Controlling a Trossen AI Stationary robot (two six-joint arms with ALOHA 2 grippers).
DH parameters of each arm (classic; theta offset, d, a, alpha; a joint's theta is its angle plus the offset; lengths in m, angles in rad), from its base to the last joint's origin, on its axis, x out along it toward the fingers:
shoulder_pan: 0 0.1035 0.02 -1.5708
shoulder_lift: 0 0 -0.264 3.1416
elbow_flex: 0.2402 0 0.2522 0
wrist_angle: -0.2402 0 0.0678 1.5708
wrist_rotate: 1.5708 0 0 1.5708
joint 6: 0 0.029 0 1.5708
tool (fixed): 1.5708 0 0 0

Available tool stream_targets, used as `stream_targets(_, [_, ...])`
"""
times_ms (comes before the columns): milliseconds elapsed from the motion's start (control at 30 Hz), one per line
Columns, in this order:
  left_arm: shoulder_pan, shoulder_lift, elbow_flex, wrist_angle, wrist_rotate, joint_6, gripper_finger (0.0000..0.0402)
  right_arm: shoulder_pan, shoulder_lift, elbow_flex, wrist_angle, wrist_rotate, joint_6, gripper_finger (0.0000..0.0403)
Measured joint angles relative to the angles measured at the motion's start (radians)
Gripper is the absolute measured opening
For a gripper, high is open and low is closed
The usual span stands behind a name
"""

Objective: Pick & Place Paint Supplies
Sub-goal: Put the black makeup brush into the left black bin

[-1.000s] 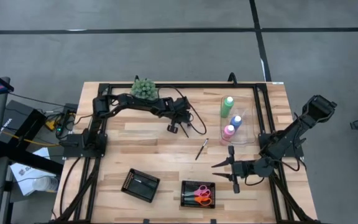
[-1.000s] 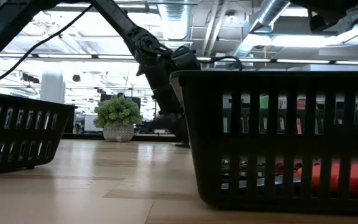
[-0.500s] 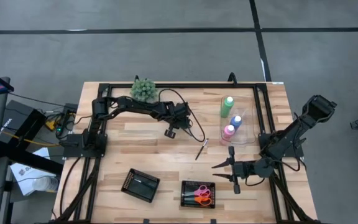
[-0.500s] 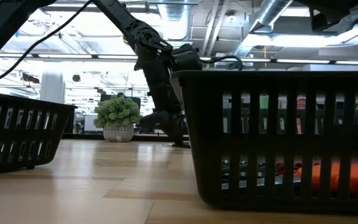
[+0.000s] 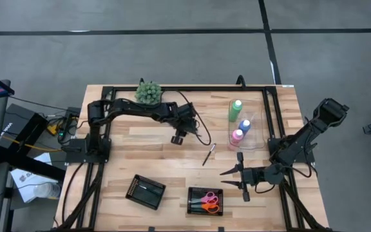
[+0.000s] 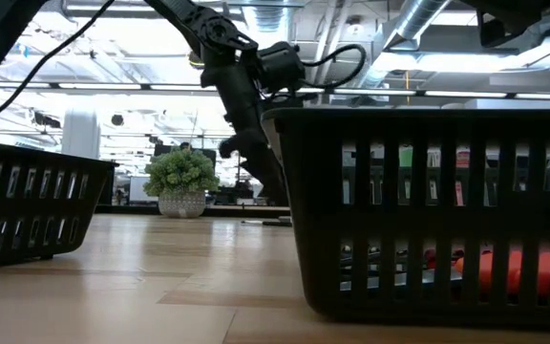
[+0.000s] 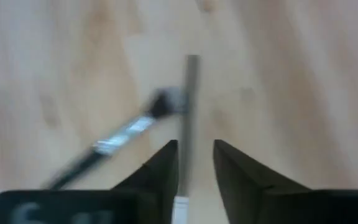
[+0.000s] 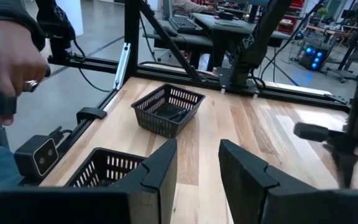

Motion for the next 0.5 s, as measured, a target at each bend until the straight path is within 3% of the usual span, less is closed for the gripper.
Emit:
stream_targets(233, [0.032,0.014,0.0,-0.009,0.027,-0.055,0.0194,0.0,0.0,0.0,0.015,0.0,0.0,0.0109])
stream_targets(500, [0.075,0.013,0.0,-0.012,0.037,-0.08,0.0214,0.001,0.0,0.0,0.027,0.0,0.0,0.0109])
